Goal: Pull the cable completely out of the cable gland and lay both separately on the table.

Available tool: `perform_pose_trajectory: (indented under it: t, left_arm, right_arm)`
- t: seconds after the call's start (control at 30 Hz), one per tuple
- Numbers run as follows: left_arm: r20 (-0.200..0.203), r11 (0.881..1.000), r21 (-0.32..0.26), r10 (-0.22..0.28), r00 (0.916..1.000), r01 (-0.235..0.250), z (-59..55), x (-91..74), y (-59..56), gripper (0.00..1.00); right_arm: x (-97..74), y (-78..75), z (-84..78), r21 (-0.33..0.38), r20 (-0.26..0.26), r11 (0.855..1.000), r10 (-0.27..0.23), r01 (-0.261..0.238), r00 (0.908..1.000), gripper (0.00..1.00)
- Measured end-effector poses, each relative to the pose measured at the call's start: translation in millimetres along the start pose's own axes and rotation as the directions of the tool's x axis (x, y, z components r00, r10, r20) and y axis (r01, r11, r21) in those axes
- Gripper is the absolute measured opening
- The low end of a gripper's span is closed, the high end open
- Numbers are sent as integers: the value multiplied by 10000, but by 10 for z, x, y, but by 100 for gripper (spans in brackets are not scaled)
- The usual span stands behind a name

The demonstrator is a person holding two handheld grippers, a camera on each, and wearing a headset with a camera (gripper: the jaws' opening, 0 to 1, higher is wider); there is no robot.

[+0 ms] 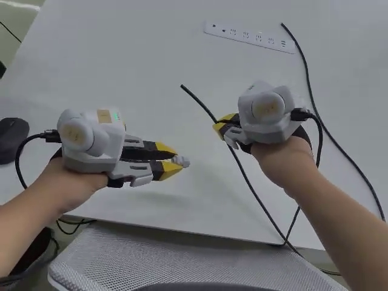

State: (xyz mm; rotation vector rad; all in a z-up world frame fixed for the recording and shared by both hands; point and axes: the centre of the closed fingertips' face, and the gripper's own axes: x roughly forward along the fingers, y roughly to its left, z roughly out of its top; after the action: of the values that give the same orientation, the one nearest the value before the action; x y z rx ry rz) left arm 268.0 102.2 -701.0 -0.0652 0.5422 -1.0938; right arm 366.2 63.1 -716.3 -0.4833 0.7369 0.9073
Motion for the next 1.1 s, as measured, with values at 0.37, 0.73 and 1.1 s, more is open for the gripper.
perform_pose_trajectory:
  t: [0.37, 0.73, 1.1]
  left_arm:
    - [-266, 9999, 158, 62, 9996, -58, -236, -43, 289, 15]
    - [-687, 9998, -75, 204, 9974, -210, -627, -120, 516, 15]
    - [-814, 9970, -631, 390, 9959, -442, -927, -146, 661, 15]
  right_arm:
    - [498, 125, 70, -742, -300, 9959, 494, -515, 9983, 0]
    - [907, 421, 128, -1361, -439, 9791, 1463, -1510, 9883, 0]
    - [1135, 705, 5, -2203, -1086, 9486, 2078, -2273, 9721, 0]
